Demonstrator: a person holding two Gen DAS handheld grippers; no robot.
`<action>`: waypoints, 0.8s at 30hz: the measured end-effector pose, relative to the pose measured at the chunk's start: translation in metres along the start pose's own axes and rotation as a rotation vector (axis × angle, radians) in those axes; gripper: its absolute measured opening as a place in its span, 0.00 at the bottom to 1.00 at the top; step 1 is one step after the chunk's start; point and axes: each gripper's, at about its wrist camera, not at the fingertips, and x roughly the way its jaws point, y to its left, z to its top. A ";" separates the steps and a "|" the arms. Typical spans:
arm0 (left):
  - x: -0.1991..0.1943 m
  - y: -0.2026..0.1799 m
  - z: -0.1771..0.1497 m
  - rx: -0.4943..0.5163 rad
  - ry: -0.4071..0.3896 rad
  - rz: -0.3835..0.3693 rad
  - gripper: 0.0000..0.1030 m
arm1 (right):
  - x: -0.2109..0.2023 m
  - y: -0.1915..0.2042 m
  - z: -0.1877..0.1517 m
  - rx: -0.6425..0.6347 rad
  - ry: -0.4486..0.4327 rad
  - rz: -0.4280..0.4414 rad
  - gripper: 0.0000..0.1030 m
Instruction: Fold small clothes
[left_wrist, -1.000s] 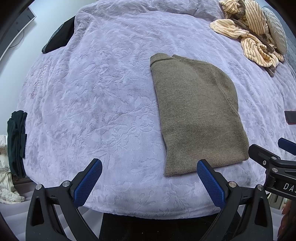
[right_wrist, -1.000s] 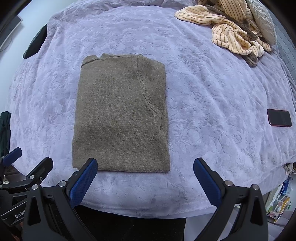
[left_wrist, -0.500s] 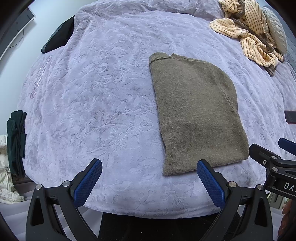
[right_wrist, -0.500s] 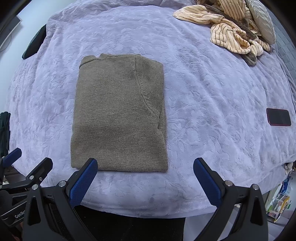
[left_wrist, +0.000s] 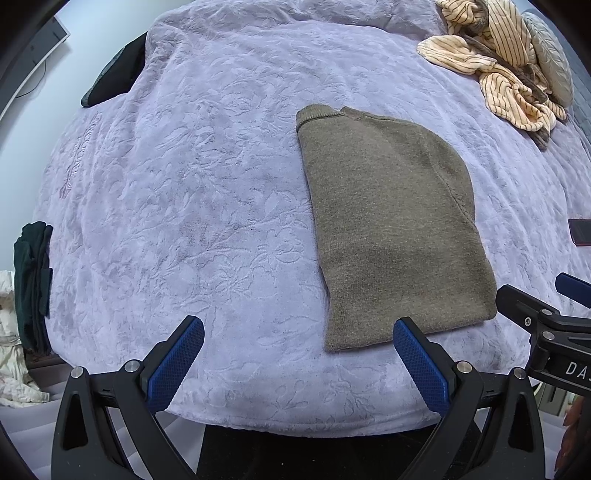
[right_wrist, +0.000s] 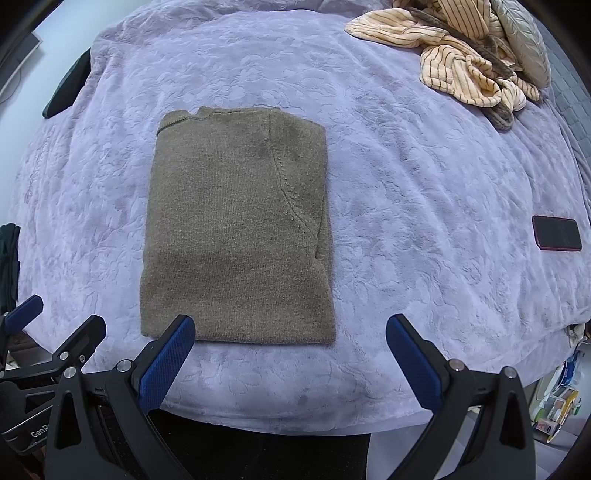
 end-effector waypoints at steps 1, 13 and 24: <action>0.000 0.000 0.000 0.000 0.000 0.001 1.00 | 0.000 0.000 0.000 0.000 0.000 -0.001 1.00; 0.002 -0.001 -0.001 0.008 0.000 0.016 1.00 | 0.001 0.000 0.000 0.001 0.002 0.000 1.00; 0.003 -0.001 0.000 0.013 0.002 0.019 1.00 | 0.003 0.000 0.000 0.000 0.006 0.001 1.00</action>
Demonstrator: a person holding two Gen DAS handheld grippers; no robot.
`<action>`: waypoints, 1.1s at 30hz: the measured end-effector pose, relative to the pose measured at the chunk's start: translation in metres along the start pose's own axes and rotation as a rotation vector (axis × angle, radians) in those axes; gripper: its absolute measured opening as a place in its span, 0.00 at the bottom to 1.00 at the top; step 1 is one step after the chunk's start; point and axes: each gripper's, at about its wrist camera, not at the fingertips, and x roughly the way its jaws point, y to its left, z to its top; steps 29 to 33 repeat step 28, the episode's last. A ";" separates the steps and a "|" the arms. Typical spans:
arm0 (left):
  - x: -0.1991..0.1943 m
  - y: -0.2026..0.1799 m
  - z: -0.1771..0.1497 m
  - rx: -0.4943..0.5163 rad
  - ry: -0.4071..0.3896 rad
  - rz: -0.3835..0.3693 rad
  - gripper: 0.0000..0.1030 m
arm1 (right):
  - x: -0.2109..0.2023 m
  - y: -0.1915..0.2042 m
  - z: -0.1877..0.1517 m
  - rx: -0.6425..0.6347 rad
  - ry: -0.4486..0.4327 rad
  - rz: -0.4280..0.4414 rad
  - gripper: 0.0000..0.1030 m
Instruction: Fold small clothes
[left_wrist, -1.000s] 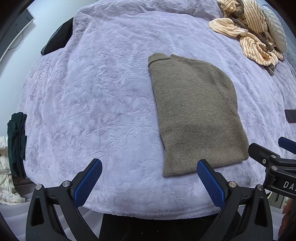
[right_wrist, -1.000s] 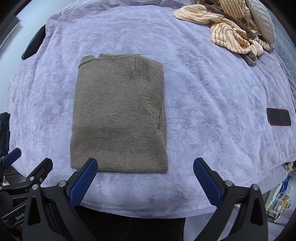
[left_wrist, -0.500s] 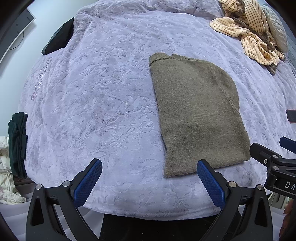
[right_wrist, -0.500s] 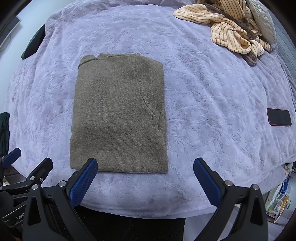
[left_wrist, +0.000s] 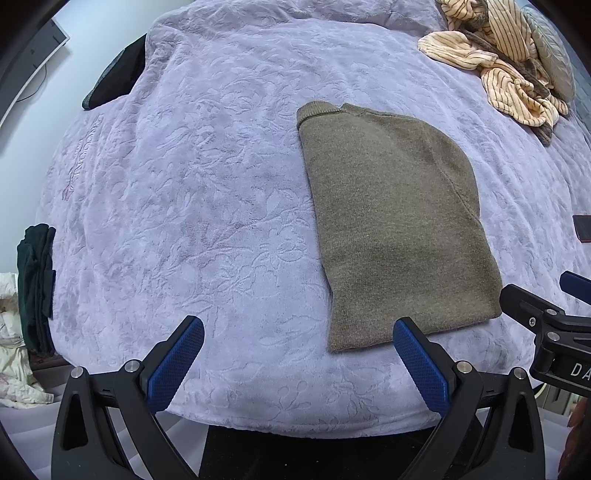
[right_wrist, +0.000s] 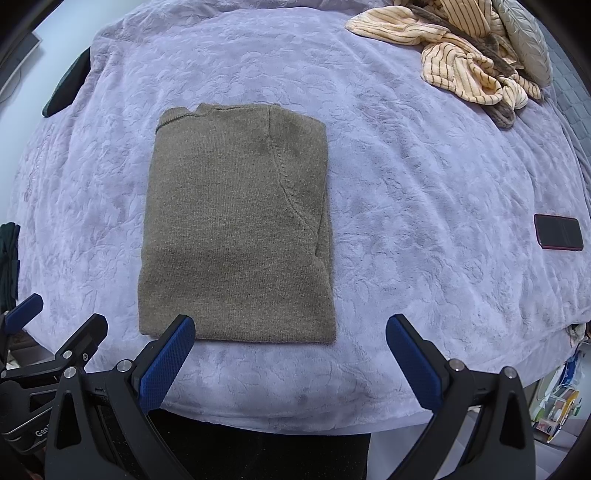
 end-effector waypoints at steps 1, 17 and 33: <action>0.000 0.000 0.000 0.001 0.000 -0.001 1.00 | 0.000 0.000 0.000 -0.001 0.001 -0.001 1.00; 0.004 0.002 0.000 -0.003 0.009 0.001 1.00 | 0.002 0.001 0.000 -0.002 0.005 -0.001 1.00; 0.001 0.000 0.002 0.005 -0.004 -0.024 1.00 | 0.003 0.001 0.000 -0.005 0.009 0.000 1.00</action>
